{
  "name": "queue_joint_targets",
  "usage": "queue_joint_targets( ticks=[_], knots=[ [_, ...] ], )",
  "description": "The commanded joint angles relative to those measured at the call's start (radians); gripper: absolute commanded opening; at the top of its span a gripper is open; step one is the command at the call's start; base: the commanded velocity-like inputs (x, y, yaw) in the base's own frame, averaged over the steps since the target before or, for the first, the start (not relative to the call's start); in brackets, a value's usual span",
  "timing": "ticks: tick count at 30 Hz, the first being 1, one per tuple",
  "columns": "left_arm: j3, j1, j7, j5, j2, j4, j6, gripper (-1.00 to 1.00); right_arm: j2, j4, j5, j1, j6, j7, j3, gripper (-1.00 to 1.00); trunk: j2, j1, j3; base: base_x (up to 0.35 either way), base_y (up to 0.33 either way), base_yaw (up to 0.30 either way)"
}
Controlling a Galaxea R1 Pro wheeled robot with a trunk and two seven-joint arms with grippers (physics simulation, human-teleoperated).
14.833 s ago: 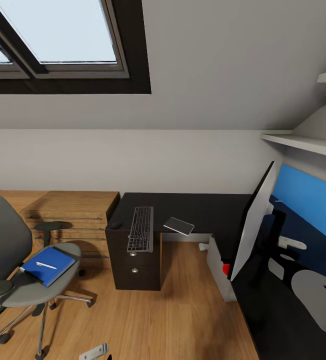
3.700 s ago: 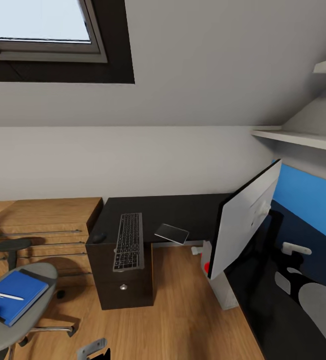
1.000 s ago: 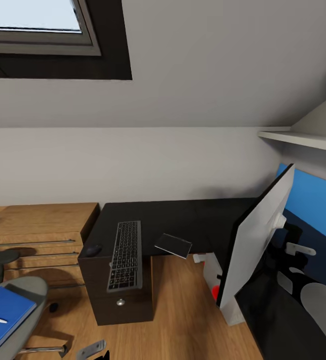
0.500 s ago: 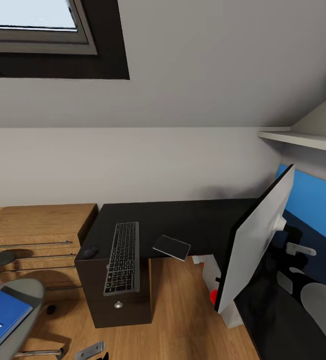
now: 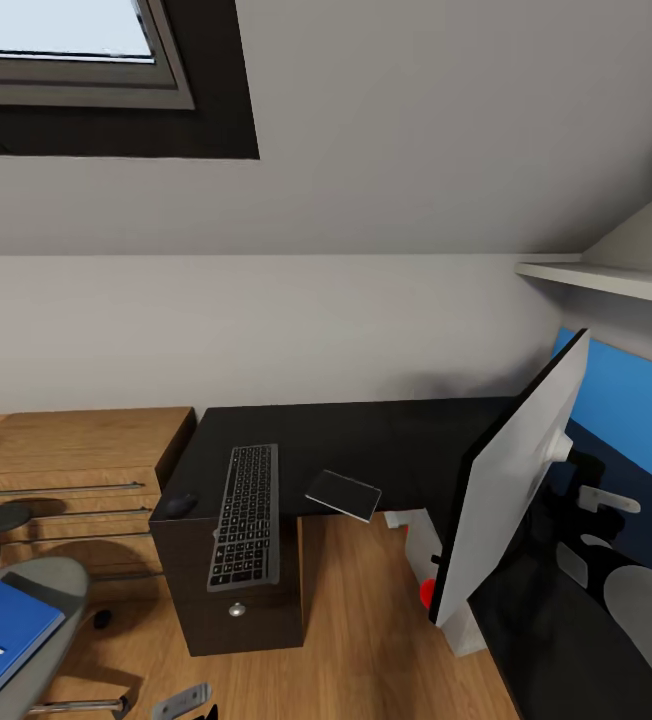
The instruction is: In the bedroom, organize the workspace by keeping the computer under the desk, ensuring the monitor is on the desk, placing the keyboard on the desk next to the monitor, placing the mouse on the desk next to the keyboard, moving the folder from the swivel chair onto the desk next to the mouse, stacking the notebook on top of the folder with the pen on top of the notebook, and positioning the swivel chair next to the desk.
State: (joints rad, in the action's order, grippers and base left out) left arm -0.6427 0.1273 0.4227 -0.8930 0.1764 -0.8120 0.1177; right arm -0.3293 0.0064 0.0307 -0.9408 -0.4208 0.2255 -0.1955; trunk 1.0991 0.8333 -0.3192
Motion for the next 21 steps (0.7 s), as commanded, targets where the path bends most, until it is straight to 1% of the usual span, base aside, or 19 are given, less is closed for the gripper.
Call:
queue_joint_targets(
  ticks=[1, 9, 10, 21],
  knots=[
    [-0.008, 0.002, 0.007, -0.011, 0.002, -0.001, 0.008, 1.0, 0.0, 0.001, 0.003, -0.001, -0.004, 0.0, -0.002, 1.0, 0.001, 0.0, -0.001, 0.0, 0.0, 0.0],
    [-0.008, 0.002, 0.007, -0.011, 0.002, -0.001, 0.008, 1.0, 0.0, 0.001, 0.003, -0.001, -0.005, 0.001, -0.002, 1.0, 0.001, 0.0, -0.001, 0.0, 0.0, 0.0],
    [-0.008, 0.002, 0.007, -0.011, 0.002, -0.001, 0.008, 1.0, 0.0, 0.001, 0.003, -0.001, -0.005, 0.001, -0.002, -1.0, 0.001, 0.0, -0.001, 0.0, 0.0, 0.0],
    [-0.008, 0.002, 0.007, -0.011, 0.002, -0.001, 0.008, 1.0, 0.001, 0.001, 0.003, -0.001, -0.006, 0.002, -0.002, -1.0, 0.001, 0.0, -0.001, 0.0, 0.0, 0.0]
  ],
)
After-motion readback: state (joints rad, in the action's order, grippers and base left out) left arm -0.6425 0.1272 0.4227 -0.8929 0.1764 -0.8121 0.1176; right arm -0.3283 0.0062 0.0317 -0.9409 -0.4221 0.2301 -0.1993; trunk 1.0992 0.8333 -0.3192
